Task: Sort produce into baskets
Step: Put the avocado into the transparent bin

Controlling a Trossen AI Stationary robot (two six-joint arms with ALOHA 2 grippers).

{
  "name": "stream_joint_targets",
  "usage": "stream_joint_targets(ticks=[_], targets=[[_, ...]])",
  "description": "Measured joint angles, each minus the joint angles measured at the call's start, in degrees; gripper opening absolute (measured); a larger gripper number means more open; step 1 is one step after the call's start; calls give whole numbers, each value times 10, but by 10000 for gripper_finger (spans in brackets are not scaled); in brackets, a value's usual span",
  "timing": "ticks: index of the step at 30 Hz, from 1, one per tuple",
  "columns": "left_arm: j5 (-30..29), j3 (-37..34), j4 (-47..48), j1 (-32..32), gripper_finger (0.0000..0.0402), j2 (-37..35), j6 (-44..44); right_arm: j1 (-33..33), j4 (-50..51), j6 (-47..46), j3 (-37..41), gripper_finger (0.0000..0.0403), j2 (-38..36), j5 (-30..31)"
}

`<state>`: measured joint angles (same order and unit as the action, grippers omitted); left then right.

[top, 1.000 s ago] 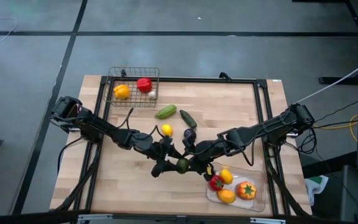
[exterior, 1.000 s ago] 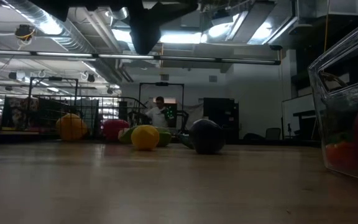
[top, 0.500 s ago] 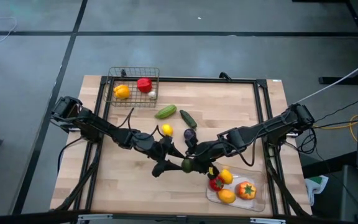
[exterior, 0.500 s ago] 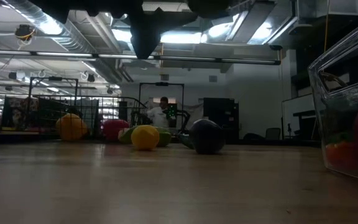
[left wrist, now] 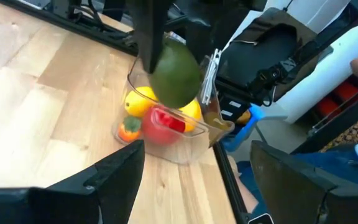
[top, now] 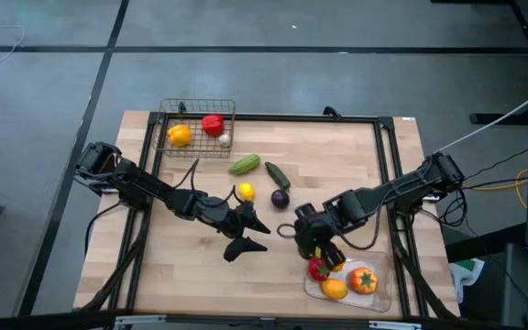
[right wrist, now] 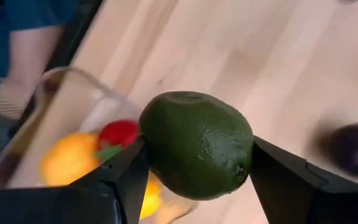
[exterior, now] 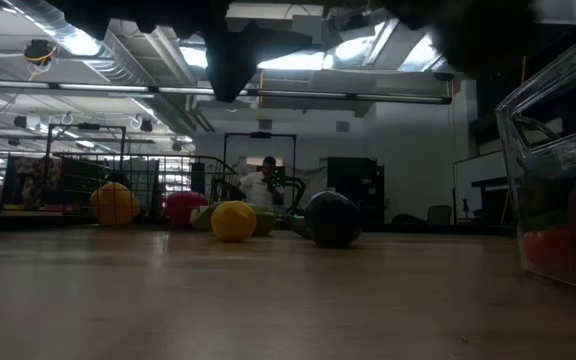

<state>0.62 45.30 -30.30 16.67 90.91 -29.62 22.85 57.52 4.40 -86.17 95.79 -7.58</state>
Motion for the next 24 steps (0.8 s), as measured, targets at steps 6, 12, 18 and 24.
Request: stream_joint_targets(ticks=[6,12,18,24], targets=[[2,0,0,-2,287,0,6,56,60,-64,0,243,0,0],[2,0,-1,-2,287,0,6,118,98,-164,32,243,0,13],[2,0,-1,-2,287,0,5,170,96,-238,77,243,0,15],[2,0,-1,-2,287,0,5,186,95,-267,87,243,0,15]])
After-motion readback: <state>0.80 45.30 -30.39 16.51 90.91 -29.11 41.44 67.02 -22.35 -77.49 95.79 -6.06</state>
